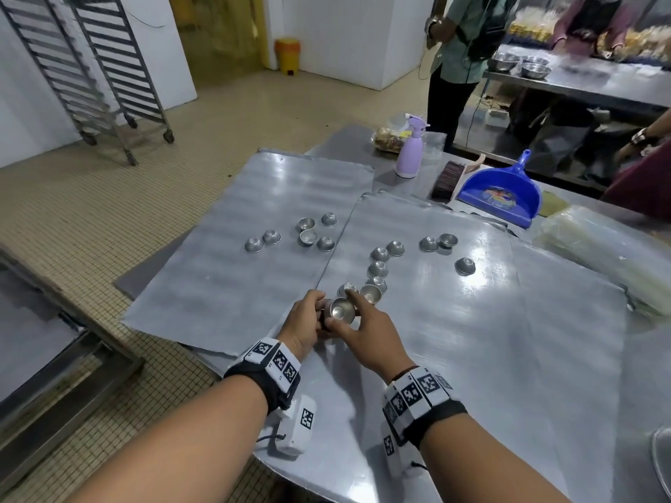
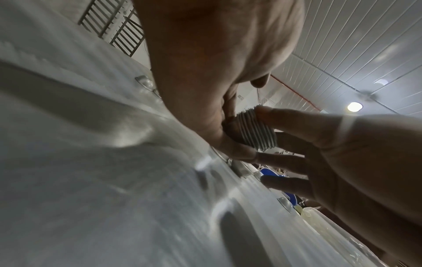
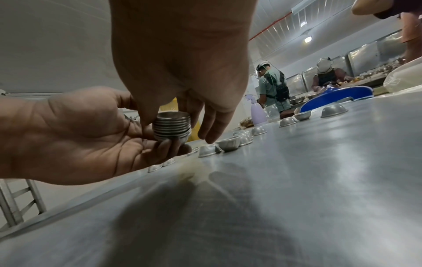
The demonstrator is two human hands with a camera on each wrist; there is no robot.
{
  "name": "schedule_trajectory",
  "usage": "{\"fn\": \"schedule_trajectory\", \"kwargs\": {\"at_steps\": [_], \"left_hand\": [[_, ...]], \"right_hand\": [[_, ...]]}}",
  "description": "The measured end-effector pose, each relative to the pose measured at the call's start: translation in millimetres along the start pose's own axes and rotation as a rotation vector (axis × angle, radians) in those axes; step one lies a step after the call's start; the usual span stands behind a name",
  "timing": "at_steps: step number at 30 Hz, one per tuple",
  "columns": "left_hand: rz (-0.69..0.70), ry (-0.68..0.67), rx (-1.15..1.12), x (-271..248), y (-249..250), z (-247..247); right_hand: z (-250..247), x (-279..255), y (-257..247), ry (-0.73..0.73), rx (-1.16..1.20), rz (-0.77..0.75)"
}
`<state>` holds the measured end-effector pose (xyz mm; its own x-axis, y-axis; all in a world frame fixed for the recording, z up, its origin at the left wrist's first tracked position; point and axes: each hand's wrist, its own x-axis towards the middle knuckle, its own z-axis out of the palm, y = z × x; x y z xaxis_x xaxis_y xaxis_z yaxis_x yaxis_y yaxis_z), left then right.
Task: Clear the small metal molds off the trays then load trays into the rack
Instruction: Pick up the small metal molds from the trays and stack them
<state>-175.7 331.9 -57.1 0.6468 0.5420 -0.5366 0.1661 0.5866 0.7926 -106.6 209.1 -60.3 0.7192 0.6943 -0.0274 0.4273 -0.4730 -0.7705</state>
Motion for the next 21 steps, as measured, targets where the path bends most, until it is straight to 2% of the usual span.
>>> {"fn": "schedule_trajectory", "kwargs": {"at_steps": [2,4,7,14,21], "left_hand": [[-0.001,0.013,0.026,1,1,-8],[0.009,0.029,0.049,2,3,-17],[0.046,0.043,0.141,4,1,-28],[0.136,0.065,0.364,13,-10,-30],[0.149,0.049,0.415,15,-9,-30]], "right_hand": [[1,1,3,0.024,0.019,-0.001],[-2,6,11,0.119,0.017,0.004],[-16,18,26,0.196,-0.084,0.075],[-29,45,48,-0.035,-0.345,0.222],[-25,49,40,-0.048,-0.423,0.221]]}}
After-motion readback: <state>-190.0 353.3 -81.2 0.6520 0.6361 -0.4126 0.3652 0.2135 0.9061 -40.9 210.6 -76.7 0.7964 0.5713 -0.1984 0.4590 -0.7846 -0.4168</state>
